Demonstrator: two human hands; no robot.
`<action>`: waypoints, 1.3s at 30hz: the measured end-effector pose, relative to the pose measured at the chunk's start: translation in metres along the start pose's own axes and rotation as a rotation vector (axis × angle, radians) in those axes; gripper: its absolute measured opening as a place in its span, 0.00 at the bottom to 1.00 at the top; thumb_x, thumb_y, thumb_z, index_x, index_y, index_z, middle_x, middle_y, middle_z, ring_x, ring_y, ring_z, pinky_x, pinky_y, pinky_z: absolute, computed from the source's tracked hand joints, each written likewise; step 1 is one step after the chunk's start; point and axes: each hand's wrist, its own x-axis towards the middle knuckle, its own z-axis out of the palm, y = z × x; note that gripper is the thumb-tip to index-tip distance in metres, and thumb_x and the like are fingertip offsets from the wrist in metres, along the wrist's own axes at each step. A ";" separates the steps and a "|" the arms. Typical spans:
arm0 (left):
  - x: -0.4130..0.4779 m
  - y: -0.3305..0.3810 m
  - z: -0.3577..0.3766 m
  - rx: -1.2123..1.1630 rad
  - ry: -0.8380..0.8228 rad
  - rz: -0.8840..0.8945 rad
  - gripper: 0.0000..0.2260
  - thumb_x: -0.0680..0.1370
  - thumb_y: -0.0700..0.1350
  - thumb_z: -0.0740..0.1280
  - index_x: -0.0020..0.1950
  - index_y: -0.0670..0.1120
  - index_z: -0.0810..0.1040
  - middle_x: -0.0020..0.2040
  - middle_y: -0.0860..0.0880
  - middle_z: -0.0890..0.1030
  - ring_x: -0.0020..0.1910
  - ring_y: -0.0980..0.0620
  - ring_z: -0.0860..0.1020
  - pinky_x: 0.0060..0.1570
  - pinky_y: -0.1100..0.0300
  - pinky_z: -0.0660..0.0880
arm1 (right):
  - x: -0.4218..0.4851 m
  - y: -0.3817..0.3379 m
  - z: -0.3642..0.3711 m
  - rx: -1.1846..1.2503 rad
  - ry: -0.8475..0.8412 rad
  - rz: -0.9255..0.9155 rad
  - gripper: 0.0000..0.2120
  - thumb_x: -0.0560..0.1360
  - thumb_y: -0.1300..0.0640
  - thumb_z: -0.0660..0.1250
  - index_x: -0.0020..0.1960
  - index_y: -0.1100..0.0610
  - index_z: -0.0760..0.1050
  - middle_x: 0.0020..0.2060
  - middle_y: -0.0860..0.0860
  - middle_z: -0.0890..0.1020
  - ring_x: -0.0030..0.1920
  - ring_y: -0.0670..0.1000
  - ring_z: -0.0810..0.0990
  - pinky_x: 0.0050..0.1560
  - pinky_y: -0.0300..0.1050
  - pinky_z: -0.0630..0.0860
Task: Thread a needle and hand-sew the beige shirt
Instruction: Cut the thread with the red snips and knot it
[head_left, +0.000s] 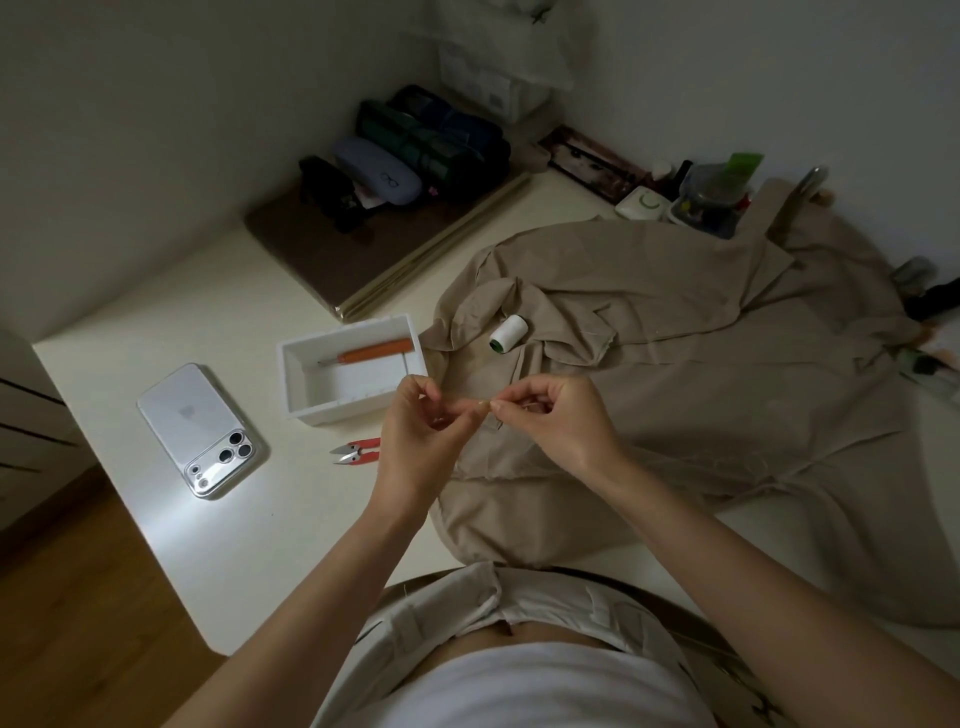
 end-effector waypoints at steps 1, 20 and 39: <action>-0.001 0.000 -0.001 -0.029 -0.007 -0.012 0.15 0.73 0.32 0.70 0.45 0.45 0.65 0.37 0.47 0.84 0.42 0.53 0.83 0.47 0.62 0.77 | 0.000 0.000 0.000 -0.007 0.005 0.002 0.04 0.71 0.61 0.73 0.41 0.54 0.80 0.32 0.47 0.81 0.31 0.37 0.76 0.37 0.28 0.72; 0.002 0.008 0.000 0.009 -0.097 -0.023 0.14 0.73 0.31 0.70 0.45 0.44 0.66 0.34 0.51 0.84 0.37 0.57 0.82 0.39 0.68 0.76 | -0.002 0.002 -0.007 0.071 -0.050 0.076 0.02 0.72 0.62 0.72 0.44 0.57 0.81 0.35 0.47 0.82 0.35 0.36 0.80 0.39 0.26 0.72; 0.007 0.003 -0.023 0.201 0.025 -0.052 0.11 0.78 0.34 0.63 0.42 0.46 0.65 0.43 0.45 0.78 0.40 0.51 0.75 0.41 0.56 0.73 | 0.002 0.012 -0.009 0.006 -0.001 0.022 0.04 0.72 0.60 0.72 0.42 0.51 0.80 0.36 0.48 0.84 0.41 0.49 0.81 0.47 0.37 0.77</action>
